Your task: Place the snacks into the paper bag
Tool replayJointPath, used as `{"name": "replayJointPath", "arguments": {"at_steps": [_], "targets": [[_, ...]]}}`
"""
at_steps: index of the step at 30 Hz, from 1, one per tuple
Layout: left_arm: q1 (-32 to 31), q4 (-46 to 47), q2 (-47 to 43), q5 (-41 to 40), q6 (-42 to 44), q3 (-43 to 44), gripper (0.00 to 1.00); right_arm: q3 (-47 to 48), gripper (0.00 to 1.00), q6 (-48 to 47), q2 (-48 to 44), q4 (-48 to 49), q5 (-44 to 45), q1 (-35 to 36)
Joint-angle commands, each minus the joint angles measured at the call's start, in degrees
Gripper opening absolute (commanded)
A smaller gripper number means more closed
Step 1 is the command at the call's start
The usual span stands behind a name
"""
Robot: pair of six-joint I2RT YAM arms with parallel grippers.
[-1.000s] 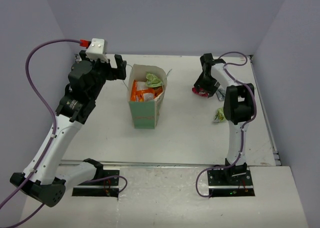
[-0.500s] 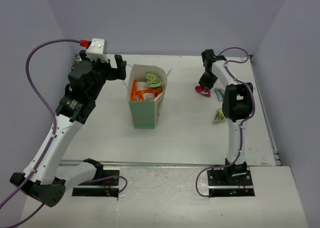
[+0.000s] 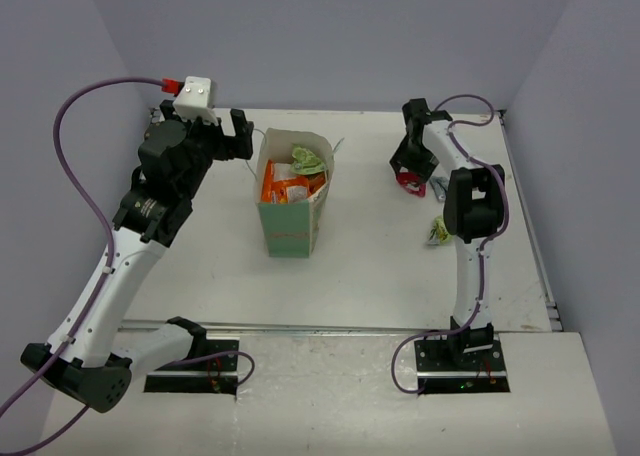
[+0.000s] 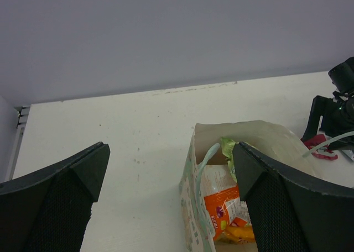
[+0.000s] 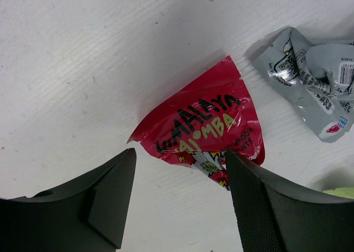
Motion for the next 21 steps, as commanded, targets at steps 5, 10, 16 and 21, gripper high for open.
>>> {"name": "replayJointPath", "arguments": {"at_steps": [5, 10, 16, 21], "targets": [[-0.37, 3.02, -0.47, -0.75, 1.82, -0.38, 1.00, 7.44, 0.67, -4.63, 2.58, -8.90, -1.24, 0.19], [-0.37, 3.37, -1.53, -1.89, 2.17, -1.35, 1.00, 4.98, 0.00, -5.08, 1.36, -10.39, -2.82, 0.19], [-0.37, 3.46, -2.14, -2.95, 3.05, -1.96, 1.00, -7.31, 0.00, -4.64, -5.22, -5.75, -6.42, 0.54], [-0.37, 3.99, -1.53, -2.51, 3.14, -1.96, 1.00, -17.68, 0.00, -4.55, -12.44, -1.70, -11.78, 3.17]]}}
